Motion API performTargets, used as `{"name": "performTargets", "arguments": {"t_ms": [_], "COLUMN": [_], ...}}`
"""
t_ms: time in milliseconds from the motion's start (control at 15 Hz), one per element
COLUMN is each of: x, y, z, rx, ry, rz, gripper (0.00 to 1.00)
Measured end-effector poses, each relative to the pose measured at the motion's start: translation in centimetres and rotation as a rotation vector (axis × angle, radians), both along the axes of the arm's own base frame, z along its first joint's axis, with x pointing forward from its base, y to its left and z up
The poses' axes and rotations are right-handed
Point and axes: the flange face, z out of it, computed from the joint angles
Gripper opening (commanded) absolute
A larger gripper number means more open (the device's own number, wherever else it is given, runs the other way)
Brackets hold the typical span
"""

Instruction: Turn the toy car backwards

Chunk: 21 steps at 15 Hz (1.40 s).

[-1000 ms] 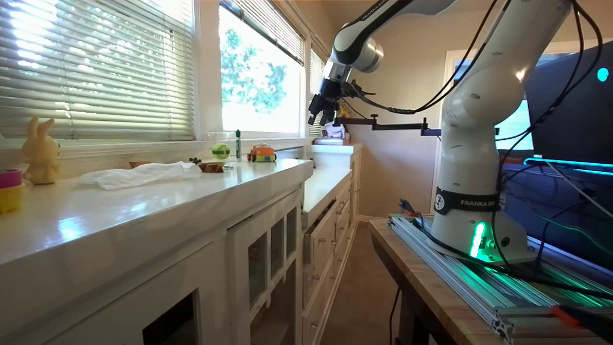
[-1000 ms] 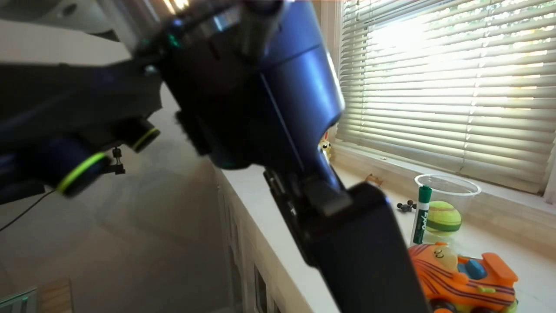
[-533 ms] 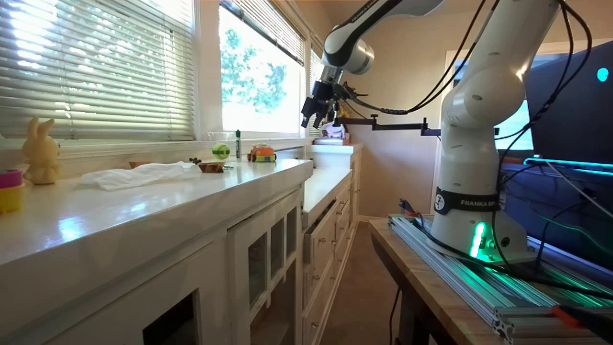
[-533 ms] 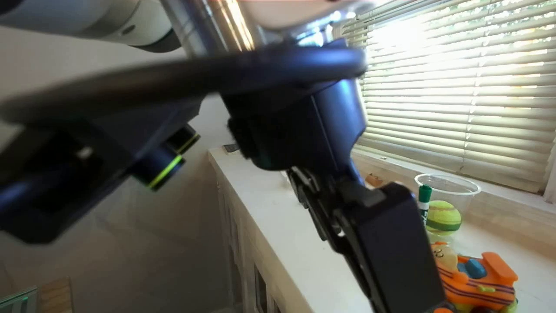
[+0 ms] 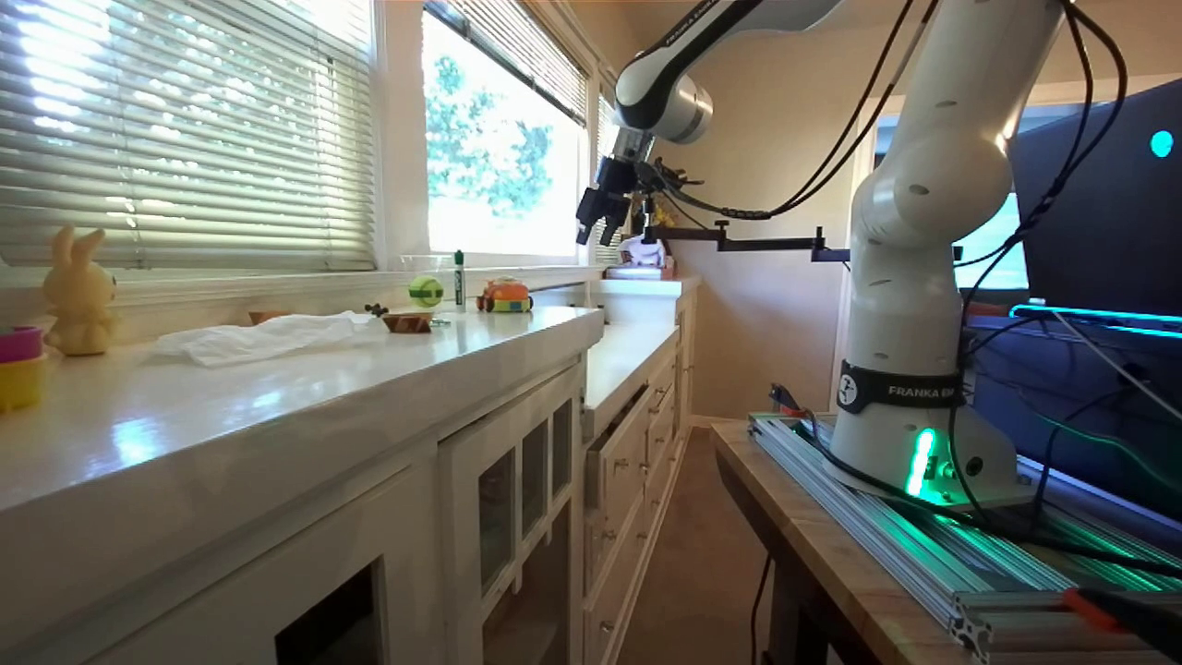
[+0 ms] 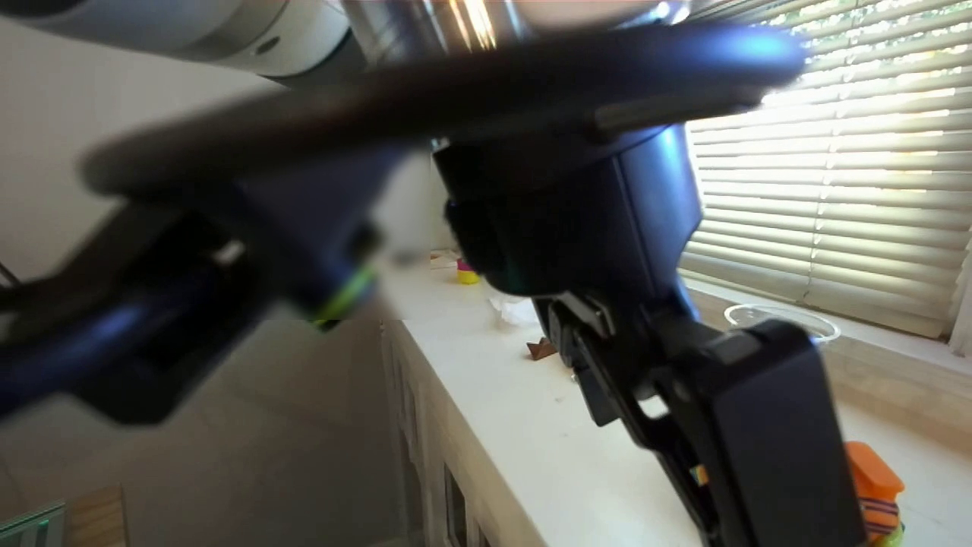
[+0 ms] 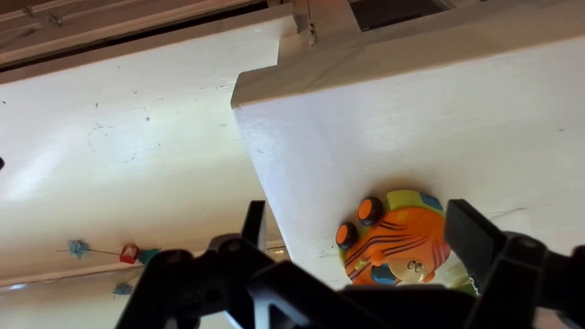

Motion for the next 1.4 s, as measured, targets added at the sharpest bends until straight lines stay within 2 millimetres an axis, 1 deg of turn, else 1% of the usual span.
{"name": "performTargets", "arguments": {"t_ms": [267,400,733,1000,1400], "x": [0.0,0.1,1.0,3.0,6.8], "y": [0.1,-0.1,-1.7,-3.1,-4.9], "z": [-0.2,0.0,1.5,1.9,1.5], "rx": [0.003,0.003,0.014,0.072,0.151], "ry": [0.002,-0.020,-0.107,-0.146,-0.048], "rz": [0.001,-0.008,-0.041,-0.092,-0.099], "gripper": [1.00,1.00,1.00,1.00,1.00]}}
